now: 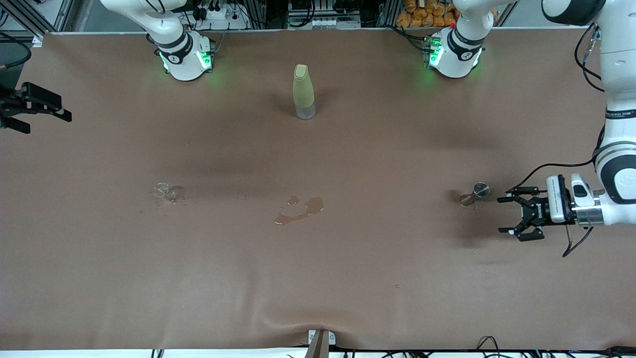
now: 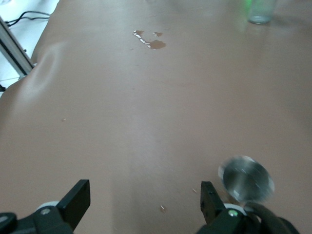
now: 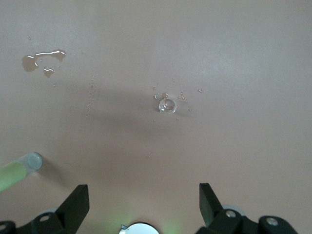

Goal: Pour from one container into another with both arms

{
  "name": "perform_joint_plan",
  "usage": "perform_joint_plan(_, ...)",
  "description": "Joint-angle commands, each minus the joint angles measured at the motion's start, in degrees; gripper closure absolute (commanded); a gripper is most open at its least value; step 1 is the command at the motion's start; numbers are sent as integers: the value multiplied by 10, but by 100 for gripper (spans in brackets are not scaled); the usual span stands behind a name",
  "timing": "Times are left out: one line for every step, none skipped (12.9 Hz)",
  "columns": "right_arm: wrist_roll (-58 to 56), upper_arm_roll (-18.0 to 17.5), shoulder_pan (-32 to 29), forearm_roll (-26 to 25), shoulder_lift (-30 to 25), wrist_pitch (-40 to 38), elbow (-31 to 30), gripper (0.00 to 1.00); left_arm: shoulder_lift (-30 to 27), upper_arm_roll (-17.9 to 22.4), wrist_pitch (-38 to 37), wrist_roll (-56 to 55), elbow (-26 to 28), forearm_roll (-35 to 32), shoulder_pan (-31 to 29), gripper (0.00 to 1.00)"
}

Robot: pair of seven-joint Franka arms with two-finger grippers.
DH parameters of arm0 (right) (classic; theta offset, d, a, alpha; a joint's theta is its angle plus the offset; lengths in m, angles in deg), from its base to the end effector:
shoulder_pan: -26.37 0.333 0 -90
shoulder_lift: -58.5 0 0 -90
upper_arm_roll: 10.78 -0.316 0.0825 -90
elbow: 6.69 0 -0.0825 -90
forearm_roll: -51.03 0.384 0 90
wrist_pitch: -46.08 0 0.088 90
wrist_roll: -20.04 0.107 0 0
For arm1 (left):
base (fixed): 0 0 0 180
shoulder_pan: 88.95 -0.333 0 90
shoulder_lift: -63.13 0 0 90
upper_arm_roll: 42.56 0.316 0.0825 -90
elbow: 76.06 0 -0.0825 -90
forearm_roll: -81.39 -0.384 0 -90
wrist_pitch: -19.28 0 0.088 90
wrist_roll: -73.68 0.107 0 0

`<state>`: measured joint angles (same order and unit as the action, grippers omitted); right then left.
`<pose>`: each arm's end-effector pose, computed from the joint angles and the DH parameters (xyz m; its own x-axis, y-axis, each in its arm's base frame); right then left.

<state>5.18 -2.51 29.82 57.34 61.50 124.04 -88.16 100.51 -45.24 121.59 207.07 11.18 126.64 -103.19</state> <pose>0.5476 -0.0301 0.6480 0.9773 0.1952 -0.0819 0.1840 -0.9747 -0.1272 0.6736 0.0805 0.2744 -0.1862 -0.6484 0.7382 -0.9806 0.1690 -0.0989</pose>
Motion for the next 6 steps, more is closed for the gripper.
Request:
perform_joint_plan(21, -81, -76, -35, -13, -6, -4, 0, -50, 9, 19, -137, 23, -22, 43, 0)
perform_joint_plan(21, -105, -95, -46, -17, -6, -4, 0, -62, 9, 19, -209, 23, -34, 57, 0)
perform_joint_plan(22, -109, -99, -52, -17, -7, -4, 0, -74, 9, 25, -275, 23, -53, 75, 0)
perform_joint_plan(23, -110, -97, -54, -17, -7, -7, 0, -85, 8, 46, -341, 23, -80, 90, 0)
perform_joint_plan(34, -110, -96, -60, -16, -6, -9, 0, -95, 7, 67, -402, 23, -103, 101, 0)
perform_joint_plan(52, -110, -94, -60, -16, -6, -11, 0, -100, 6, 80, -456, 23, -123, 113, 0)
